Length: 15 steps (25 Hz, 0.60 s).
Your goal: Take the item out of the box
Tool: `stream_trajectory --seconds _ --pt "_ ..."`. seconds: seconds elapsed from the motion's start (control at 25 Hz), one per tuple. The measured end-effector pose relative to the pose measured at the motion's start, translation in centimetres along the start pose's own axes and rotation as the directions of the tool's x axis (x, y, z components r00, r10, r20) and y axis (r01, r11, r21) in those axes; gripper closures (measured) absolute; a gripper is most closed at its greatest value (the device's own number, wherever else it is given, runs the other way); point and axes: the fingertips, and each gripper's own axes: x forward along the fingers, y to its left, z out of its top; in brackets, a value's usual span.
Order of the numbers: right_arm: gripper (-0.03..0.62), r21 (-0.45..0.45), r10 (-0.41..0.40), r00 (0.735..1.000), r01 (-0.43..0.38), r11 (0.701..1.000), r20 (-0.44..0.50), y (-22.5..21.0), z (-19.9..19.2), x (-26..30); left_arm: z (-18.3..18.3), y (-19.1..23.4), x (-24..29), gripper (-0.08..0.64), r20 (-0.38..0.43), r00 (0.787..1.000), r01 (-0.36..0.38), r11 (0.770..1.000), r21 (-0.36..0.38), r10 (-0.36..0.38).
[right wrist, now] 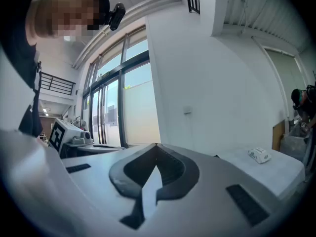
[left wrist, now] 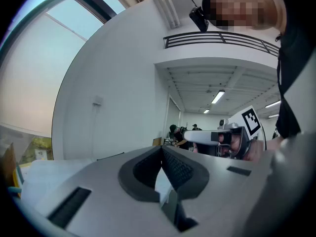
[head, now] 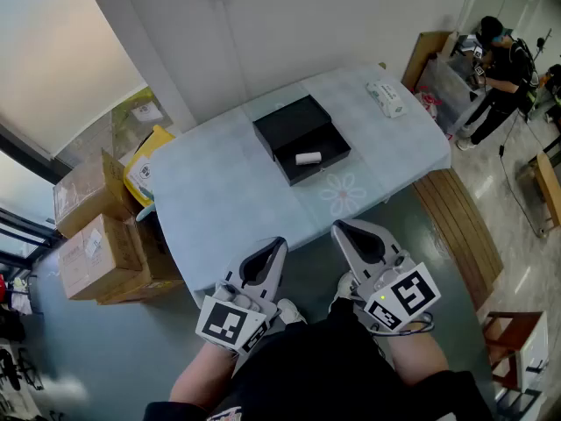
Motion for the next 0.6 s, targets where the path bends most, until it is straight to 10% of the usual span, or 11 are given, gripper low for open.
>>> stream_trajectory --seconds 0.6 --pt "0.583 -0.004 0.001 1.0 -0.001 1.0 0.011 0.29 0.04 -0.54 0.11 -0.69 -0.34 0.552 -0.001 1.0 0.008 1.0 0.011 -0.008"
